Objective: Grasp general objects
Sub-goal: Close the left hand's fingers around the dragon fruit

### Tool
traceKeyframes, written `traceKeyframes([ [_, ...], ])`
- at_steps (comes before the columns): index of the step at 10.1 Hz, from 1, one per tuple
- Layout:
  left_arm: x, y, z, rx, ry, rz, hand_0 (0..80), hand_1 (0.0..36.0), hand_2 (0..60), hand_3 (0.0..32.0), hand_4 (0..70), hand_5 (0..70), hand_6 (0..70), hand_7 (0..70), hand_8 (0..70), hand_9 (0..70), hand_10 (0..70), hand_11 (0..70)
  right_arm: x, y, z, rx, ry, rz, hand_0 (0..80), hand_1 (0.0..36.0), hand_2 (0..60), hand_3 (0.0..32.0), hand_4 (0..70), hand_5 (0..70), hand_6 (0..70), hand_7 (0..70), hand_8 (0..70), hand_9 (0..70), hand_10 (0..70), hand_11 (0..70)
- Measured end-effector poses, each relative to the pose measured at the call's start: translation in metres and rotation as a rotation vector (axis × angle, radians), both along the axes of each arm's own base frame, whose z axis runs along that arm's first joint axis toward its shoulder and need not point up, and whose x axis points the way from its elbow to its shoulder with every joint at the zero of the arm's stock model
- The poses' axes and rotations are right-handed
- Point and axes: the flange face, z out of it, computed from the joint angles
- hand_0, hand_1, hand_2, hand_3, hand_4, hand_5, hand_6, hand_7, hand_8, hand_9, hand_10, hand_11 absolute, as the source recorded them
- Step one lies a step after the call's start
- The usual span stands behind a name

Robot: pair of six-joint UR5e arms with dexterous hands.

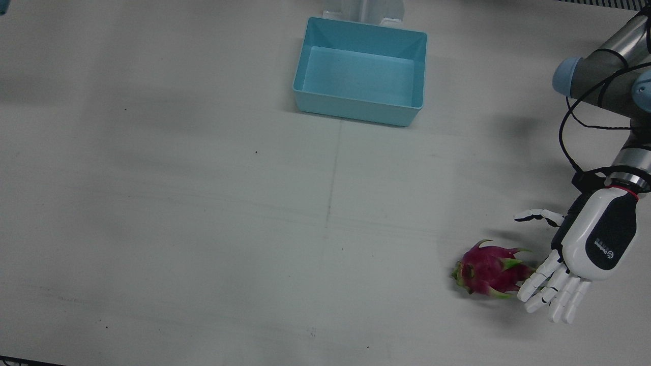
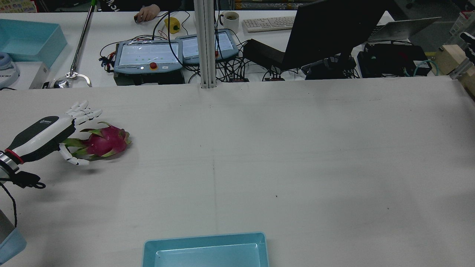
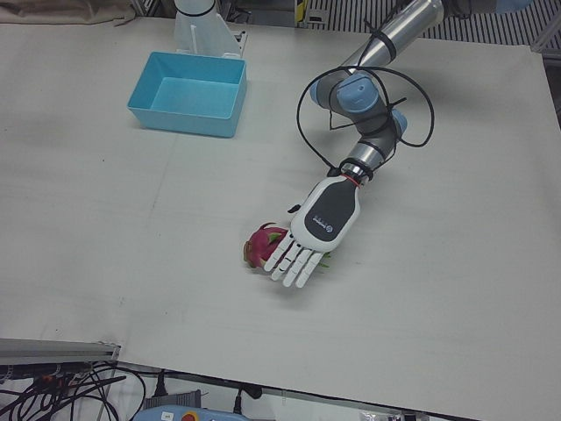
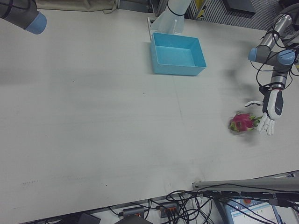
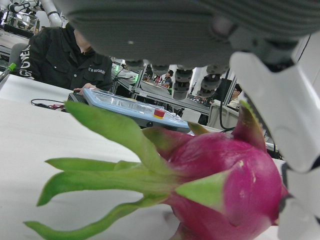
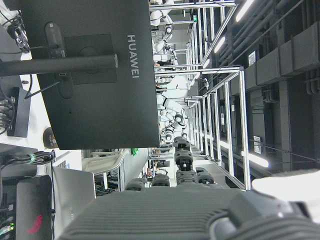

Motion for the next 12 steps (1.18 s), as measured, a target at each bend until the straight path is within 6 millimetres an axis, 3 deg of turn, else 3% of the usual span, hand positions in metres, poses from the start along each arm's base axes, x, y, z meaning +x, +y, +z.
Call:
traceKeyframes([
  [5,0.026,-0.026,-0.01,0.017,-0.031,-0.005,51.5,23.8,30.5,0.0,15.2,1.5,9.2,24.2,0.8,3.4,0.0,0.0,0.0,0.0,0.0,0.0,0.0,0.0,0.0,0.0,0.0,0.0,0.0,0.0,0.0,0.0,0.0,0.0,0.0,0.0],
  [7,0.041,-0.022,-0.012,0.02,-0.045,0.013,51.1,22.2,30.8,0.0,23.5,5.0,13.1,29.8,1.6,4.5,0.0,0.0,0.0,0.0,0.0,0.0,0.0,0.0,0.0,0.0,0.0,0.0,0.0,0.0,0.0,0.0,0.0,0.0,0.0,0.0],
  [8,0.05,-0.017,-0.011,0.016,-0.051,0.024,50.4,20.8,31.1,0.0,27.3,8.3,17.5,35.8,2.5,5.7,0.4,1.5,0.0,0.0,0.0,0.0,0.0,0.0,0.0,0.0,0.0,0.0,0.0,0.0,0.0,0.0,0.0,0.0,0.0,0.0],
  [9,0.056,-0.014,-0.008,0.009,-0.057,0.028,50.1,19.3,30.6,0.0,29.1,12.4,22.3,41.9,4.1,9.2,5.4,9.4,0.0,0.0,0.0,0.0,0.0,0.0,0.0,0.0,0.0,0.0,0.0,0.0,0.0,0.0,0.0,0.0,0.0,0.0],
  [10,0.059,-0.012,-0.005,0.003,-0.061,0.029,49.7,16.4,28.7,0.0,32.2,20.5,34.1,53.8,15.2,24.5,22.7,34.2,0.0,0.0,0.0,0.0,0.0,0.0,0.0,0.0,0.0,0.0,0.0,0.0,0.0,0.0,0.0,0.0,0.0,0.0],
  [12,0.061,-0.011,-0.004,-0.001,-0.064,0.031,49.0,10.5,22.9,0.0,40.7,33.9,55.3,70.0,36.3,51.0,53.7,70.0,0.0,0.0,0.0,0.0,0.0,0.0,0.0,0.0,0.0,0.0,0.0,0.0,0.0,0.0,0.0,0.0,0.0,0.0],
])
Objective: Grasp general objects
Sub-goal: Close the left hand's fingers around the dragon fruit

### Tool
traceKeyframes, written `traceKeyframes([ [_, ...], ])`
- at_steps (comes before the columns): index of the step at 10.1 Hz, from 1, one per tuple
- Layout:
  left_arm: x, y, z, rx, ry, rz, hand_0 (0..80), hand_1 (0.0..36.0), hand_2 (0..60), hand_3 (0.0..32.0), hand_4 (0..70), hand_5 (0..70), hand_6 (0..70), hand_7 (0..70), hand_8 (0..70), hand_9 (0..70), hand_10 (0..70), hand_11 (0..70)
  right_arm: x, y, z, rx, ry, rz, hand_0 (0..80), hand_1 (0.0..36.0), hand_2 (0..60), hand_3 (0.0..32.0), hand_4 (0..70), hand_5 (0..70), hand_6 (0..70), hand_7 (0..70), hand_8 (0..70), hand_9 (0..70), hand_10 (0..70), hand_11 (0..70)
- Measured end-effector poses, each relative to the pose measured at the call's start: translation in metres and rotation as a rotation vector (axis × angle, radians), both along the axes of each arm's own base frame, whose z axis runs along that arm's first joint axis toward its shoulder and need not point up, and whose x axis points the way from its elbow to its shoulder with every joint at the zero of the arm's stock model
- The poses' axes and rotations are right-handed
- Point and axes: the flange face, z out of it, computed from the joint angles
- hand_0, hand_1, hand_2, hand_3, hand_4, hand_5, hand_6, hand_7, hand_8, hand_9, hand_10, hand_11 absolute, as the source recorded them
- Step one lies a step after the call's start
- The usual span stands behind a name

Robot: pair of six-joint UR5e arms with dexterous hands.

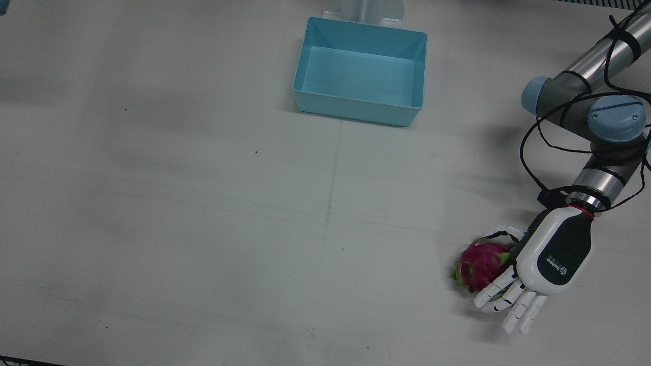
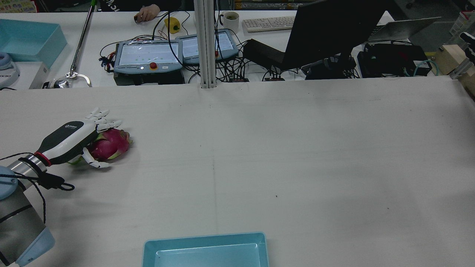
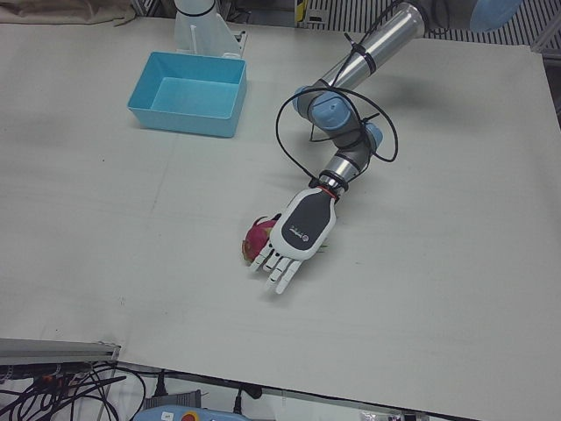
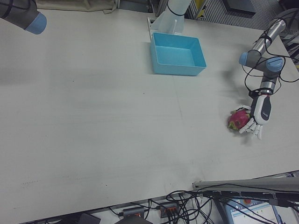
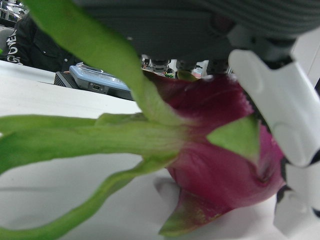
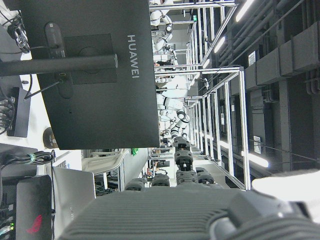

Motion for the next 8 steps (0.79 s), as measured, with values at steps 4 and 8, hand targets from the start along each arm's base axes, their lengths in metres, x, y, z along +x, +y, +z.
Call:
traceKeyframes([
  [4,0.0,0.0,-0.002,-0.001,0.007,-0.001,47.3,0.0,16.2,0.0,63.5,55.0,70.0,70.0,66.4,70.0,70.0,70.0,0.0,0.0,0.0,0.0,0.0,0.0,0.0,0.0,0.0,0.0,0.0,0.0,0.0,0.0,0.0,0.0,0.0,0.0],
  [8,0.005,-0.003,-0.021,-0.046,0.134,0.052,48.2,0.9,22.4,0.0,70.0,62.5,70.0,70.0,70.0,70.0,70.0,70.0,0.0,0.0,0.0,0.0,0.0,0.0,0.0,0.0,0.0,0.0,0.0,0.0,0.0,0.0,0.0,0.0,0.0,0.0],
])
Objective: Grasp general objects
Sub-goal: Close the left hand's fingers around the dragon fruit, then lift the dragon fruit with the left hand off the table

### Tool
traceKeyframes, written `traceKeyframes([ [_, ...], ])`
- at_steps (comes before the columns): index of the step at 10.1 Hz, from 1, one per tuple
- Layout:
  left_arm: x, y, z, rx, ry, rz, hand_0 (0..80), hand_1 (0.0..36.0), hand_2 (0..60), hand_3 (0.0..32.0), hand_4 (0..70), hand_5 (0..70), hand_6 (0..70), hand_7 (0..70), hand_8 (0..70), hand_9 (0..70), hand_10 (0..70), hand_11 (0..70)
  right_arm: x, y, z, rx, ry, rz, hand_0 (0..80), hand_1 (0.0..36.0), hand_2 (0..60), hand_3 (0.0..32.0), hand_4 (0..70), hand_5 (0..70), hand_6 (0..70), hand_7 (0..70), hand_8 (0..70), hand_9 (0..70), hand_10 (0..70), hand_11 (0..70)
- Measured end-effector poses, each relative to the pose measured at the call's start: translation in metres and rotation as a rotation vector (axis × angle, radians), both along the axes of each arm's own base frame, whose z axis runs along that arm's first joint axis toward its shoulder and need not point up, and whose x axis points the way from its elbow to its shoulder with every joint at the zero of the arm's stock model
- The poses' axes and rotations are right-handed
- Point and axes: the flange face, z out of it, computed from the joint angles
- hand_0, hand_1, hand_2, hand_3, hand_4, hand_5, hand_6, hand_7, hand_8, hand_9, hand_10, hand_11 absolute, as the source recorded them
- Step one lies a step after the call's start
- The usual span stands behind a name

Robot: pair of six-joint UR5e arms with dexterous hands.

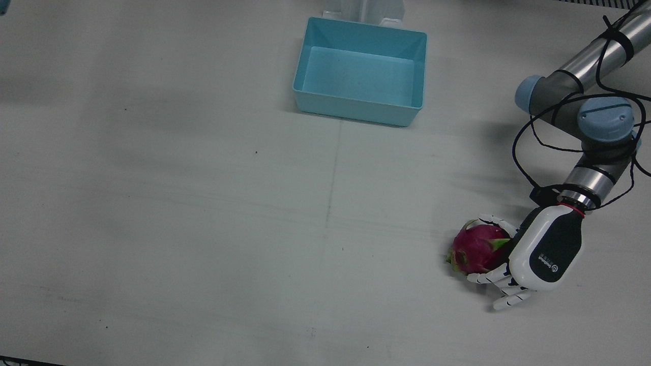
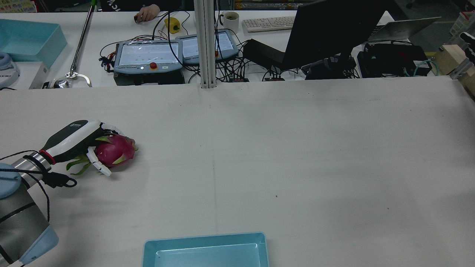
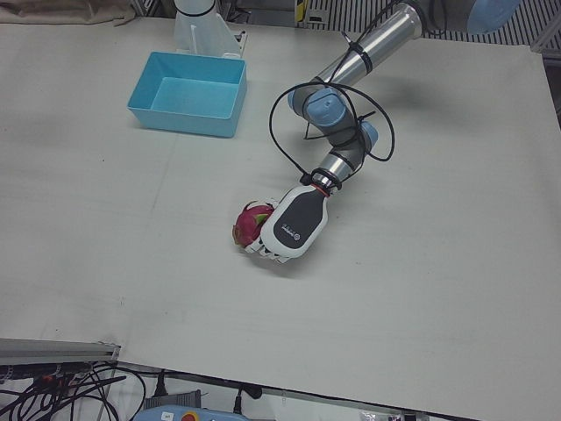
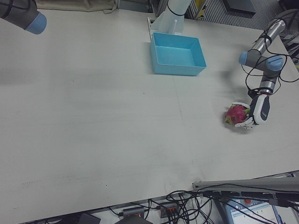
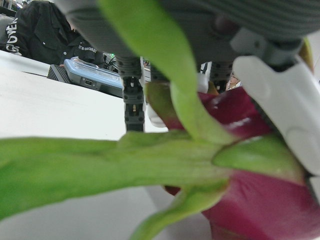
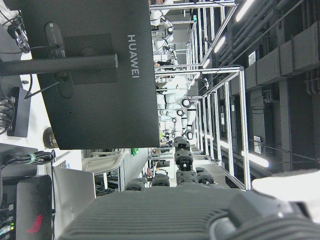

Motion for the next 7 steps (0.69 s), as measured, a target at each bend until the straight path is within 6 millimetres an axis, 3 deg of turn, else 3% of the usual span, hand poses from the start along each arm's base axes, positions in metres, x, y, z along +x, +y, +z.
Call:
traceKeyframes([
  [4,0.022,-0.007,-0.055,-0.014,0.141,0.176,50.0,4.7,32.6,0.0,70.0,69.8,70.0,70.0,70.0,70.0,70.0,70.0,0.0,0.0,0.0,0.0,0.0,0.0,0.0,0.0,0.0,0.0,0.0,0.0,0.0,0.0,0.0,0.0,0.0,0.0],
  [7,0.051,-0.013,-0.116,-0.014,0.265,0.385,51.2,7.0,36.4,0.0,70.0,70.0,70.0,70.0,70.0,70.0,70.0,70.0,0.0,0.0,0.0,0.0,0.0,0.0,0.0,0.0,0.0,0.0,0.0,0.0,0.0,0.0,0.0,0.0,0.0,0.0],
])
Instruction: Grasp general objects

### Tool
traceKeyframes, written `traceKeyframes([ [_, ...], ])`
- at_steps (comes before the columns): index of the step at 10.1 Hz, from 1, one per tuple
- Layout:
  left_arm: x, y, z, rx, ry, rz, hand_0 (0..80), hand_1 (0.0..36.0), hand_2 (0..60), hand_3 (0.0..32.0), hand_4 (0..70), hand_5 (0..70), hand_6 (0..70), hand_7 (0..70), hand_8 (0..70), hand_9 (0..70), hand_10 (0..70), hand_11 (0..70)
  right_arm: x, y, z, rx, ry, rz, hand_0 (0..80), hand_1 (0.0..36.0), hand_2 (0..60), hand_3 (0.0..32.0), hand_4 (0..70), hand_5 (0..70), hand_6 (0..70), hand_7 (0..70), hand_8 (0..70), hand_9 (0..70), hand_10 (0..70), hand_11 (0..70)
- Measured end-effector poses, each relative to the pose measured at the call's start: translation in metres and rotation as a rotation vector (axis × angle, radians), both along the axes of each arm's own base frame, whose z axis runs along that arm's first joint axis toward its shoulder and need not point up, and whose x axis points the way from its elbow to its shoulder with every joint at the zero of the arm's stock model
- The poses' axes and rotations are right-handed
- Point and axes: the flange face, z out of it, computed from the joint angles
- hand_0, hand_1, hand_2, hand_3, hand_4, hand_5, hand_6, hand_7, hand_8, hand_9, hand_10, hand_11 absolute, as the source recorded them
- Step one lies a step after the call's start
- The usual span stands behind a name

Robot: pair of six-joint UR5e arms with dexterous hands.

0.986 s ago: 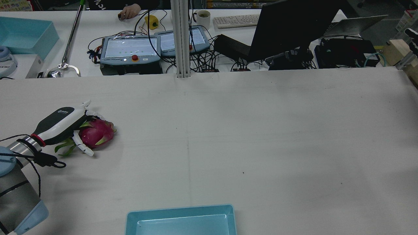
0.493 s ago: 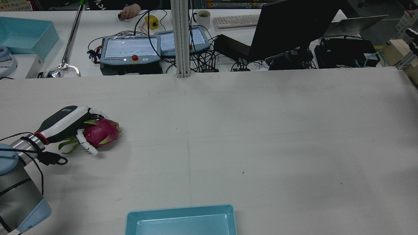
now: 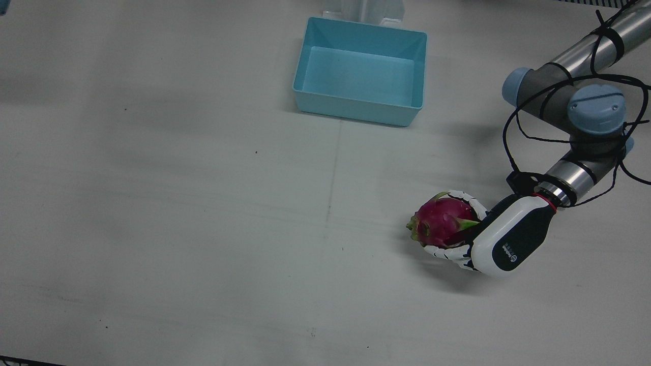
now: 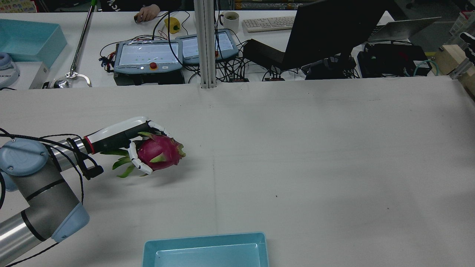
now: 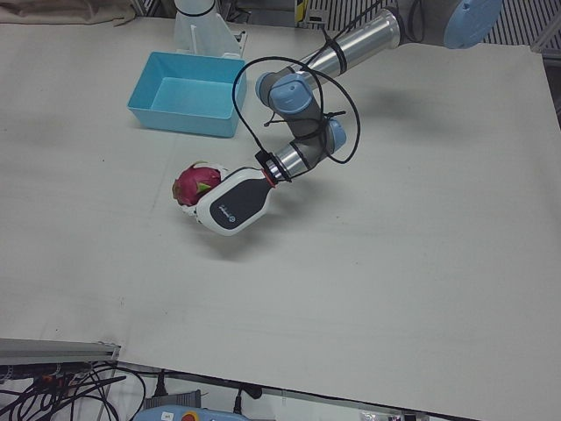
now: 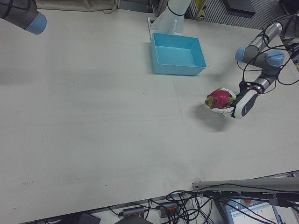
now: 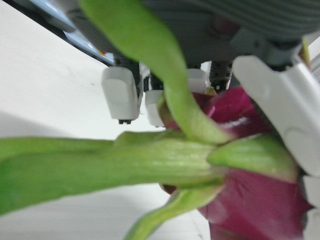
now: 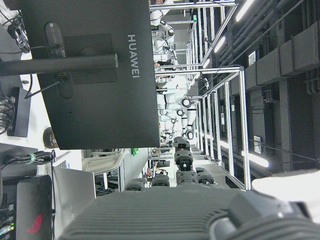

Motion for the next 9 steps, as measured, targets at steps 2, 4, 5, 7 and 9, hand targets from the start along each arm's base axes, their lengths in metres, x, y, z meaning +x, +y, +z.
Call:
traceKeyframes([
  [2,0.016,0.001,-0.038,0.016,0.058,0.132,51.4,7.2,35.6,0.0,70.0,70.0,70.0,70.0,70.0,70.0,70.0,70.0,0.0,0.0,0.0,0.0,0.0,0.0,0.0,0.0,0.0,0.0,0.0,0.0,0.0,0.0,0.0,0.0,0.0,0.0],
  [4,0.023,0.009,-0.065,0.044,0.092,0.232,51.4,6.9,33.4,0.0,70.0,70.0,70.0,70.0,70.0,70.0,70.0,70.0,0.0,0.0,0.0,0.0,0.0,0.0,0.0,0.0,0.0,0.0,0.0,0.0,0.0,0.0,0.0,0.0,0.0,0.0],
  [5,0.022,0.015,-0.075,0.059,0.1,0.264,51.7,6.6,31.2,0.0,70.0,70.0,70.0,70.0,70.0,70.0,70.0,70.0,0.0,0.0,0.0,0.0,0.0,0.0,0.0,0.0,0.0,0.0,0.0,0.0,0.0,0.0,0.0,0.0,0.0,0.0],
  [7,0.019,0.026,-0.089,0.088,0.107,0.31,51.5,5.8,28.7,0.0,70.0,70.0,70.0,70.0,70.0,70.0,70.0,70.0,0.0,0.0,0.0,0.0,0.0,0.0,0.0,0.0,0.0,0.0,0.0,0.0,0.0,0.0,0.0,0.0,0.0,0.0],
  [9,0.026,0.039,-0.097,0.113,0.104,0.366,51.4,5.6,27.8,0.0,70.0,70.0,70.0,70.0,70.0,70.0,70.0,70.0,0.0,0.0,0.0,0.0,0.0,0.0,0.0,0.0,0.0,0.0,0.0,0.0,0.0,0.0,0.0,0.0,0.0,0.0],
])
